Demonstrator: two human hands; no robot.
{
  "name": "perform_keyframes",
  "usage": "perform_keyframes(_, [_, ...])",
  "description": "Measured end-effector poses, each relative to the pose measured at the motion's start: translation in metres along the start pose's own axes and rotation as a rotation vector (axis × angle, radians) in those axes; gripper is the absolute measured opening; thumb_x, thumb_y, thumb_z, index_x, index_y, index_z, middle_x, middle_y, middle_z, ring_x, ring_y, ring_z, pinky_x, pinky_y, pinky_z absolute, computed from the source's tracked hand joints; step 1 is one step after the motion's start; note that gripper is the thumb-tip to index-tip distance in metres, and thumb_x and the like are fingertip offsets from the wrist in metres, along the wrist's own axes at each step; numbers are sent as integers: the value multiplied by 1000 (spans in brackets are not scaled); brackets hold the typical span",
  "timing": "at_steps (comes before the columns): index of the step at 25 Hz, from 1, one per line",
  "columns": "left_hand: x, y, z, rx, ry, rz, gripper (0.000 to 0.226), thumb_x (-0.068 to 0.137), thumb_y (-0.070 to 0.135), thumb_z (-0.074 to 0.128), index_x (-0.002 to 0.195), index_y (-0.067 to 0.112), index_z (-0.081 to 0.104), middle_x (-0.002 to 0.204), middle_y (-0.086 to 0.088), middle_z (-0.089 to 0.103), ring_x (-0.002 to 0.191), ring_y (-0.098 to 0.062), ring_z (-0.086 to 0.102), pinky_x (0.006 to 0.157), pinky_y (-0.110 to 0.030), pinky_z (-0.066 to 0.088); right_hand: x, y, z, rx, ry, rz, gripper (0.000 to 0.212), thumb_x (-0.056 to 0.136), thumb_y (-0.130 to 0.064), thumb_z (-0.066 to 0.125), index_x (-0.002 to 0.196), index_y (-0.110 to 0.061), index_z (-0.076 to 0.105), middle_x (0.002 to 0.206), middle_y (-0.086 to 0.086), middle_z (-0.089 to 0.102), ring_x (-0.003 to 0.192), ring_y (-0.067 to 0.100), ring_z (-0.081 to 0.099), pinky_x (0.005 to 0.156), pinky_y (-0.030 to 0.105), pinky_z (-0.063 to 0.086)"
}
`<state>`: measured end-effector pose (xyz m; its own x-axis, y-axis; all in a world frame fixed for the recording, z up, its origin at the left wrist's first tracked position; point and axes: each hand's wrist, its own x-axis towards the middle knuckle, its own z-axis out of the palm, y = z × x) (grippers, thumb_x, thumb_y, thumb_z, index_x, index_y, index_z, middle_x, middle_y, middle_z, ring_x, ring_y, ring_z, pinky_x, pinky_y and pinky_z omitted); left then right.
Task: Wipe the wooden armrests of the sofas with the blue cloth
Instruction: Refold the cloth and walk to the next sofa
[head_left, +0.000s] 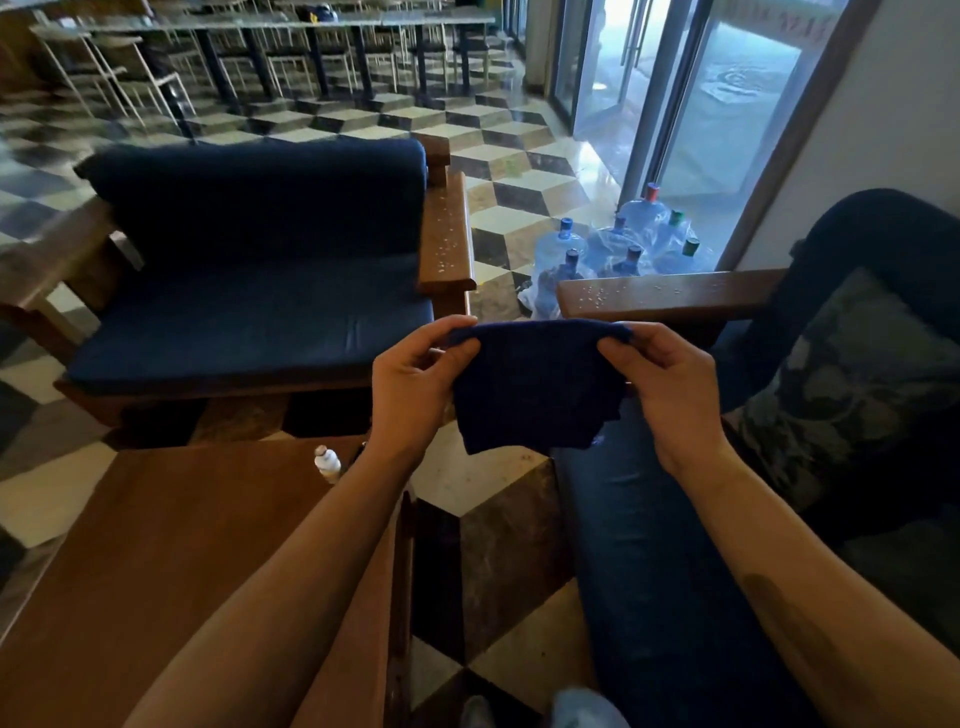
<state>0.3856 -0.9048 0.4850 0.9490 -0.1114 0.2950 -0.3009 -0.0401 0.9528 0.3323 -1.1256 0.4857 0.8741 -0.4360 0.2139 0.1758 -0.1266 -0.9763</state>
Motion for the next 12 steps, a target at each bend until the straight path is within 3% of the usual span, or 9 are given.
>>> perform_keyframes(6, [99, -39, 8, -2, -22, -28, 23, 94, 8, 62, 112, 21, 69, 102, 12, 69, 89, -2, 67, 75, -15, 55, 92, 28, 30, 16, 23, 44, 18, 88, -11, 69, 96, -27, 74, 95, 0, 76, 92, 18, 71, 81, 34, 58])
perform_keyframes(12, [208, -75, 40, 36, -8, -7, 23, 93, 5, 64, 111, 19, 69, 102, 8, 70, 85, 0, 68, 70, -12, 53, 207, 59, 47, 48, 35, 63, 19, 88, -11, 69, 94, -28, 74, 96, 0, 75, 93, 20, 71, 86, 47, 59])
